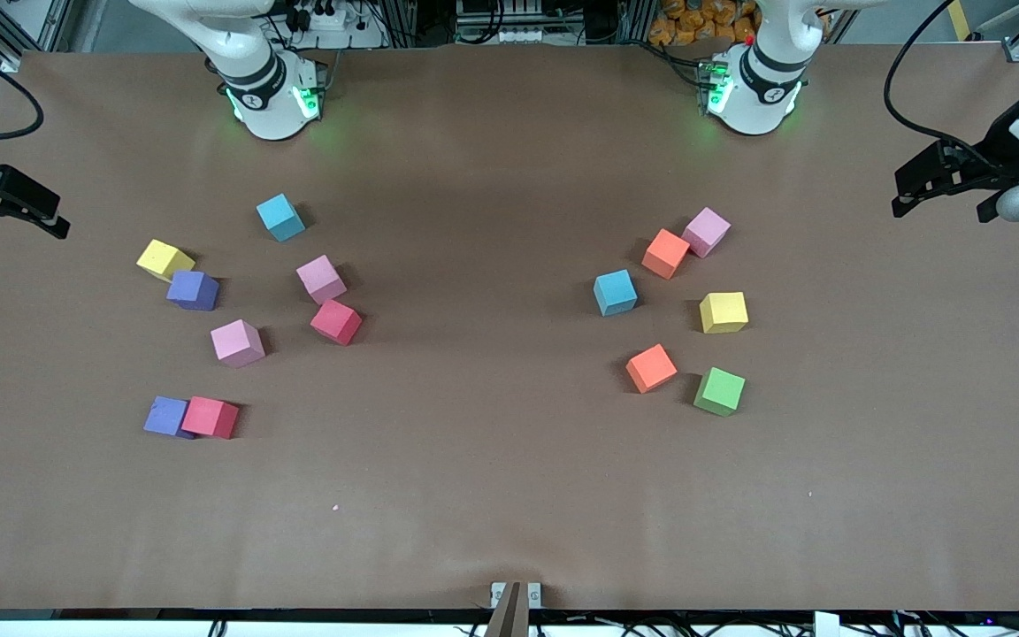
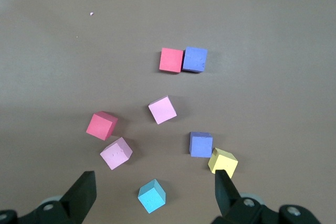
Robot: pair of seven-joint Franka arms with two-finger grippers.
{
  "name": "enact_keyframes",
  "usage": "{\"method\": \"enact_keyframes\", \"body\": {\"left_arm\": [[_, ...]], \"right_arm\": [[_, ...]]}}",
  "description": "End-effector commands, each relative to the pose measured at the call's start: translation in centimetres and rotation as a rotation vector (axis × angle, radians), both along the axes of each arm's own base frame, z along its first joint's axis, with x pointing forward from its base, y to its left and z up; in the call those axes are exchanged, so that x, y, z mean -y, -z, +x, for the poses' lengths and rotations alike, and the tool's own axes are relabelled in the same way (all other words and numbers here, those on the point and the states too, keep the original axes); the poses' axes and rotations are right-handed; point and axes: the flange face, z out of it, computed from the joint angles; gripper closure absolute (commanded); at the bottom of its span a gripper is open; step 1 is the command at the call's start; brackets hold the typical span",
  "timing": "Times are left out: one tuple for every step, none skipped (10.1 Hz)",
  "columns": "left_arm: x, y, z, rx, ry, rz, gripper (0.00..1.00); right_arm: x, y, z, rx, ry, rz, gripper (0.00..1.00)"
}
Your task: Form number 2 with 11 blocks
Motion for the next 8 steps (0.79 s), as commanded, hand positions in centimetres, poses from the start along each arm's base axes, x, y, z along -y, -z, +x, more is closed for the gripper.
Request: {"method": "enact_keyframes", "body": {"left_arm": [[-0.2,-0.5,-0.2,-0.004,0.017,-0.011,0.0],[-0.3,-0.5,-0.2,-0.005,0.014,-0.015,0.0],[0.0,-0.5,-0.3,-0.005,0.011,-0.014,0.0],[0.0,-0.5,-0.2,-0.005,0.01,-0.009,0.0],[0.1,-0.4,-0.2,-0.004,0.01,-0.008,0.0],[-0.3,0.0,0.1,-0.013,-0.013,-0.003,0.0],[-0.4,1.8,0.9,-0.047,-0.036,0.019,0.0],[0.5,5.3,2.6,-0.107,-0.057,0.028,0.0]], "right_arm": [[-0.7,-0.1,0.0,-0.005,0.006,-0.003,0.0],[-0.8,-0.1,0.0,-0.005,0.006,-0.003,0.0],[-0.8,0.0,0.0,-0.006,0.004,-0.003,0.0],[-0.7,0.0,0.0,-0.008,0.006,-0.003,0.0],[-0.7,0.3,0.2,-0.012,0.006,-0.003,0.0],[-0.8,0.5,0.3,-0.017,0.004,-0.002,0.0],[-1.1,0.8,0.2,-0.021,-0.001,-0.002,0.0],[-1.3,0.8,0.2,-0.023,-0.005,-0.002,0.0]]}}
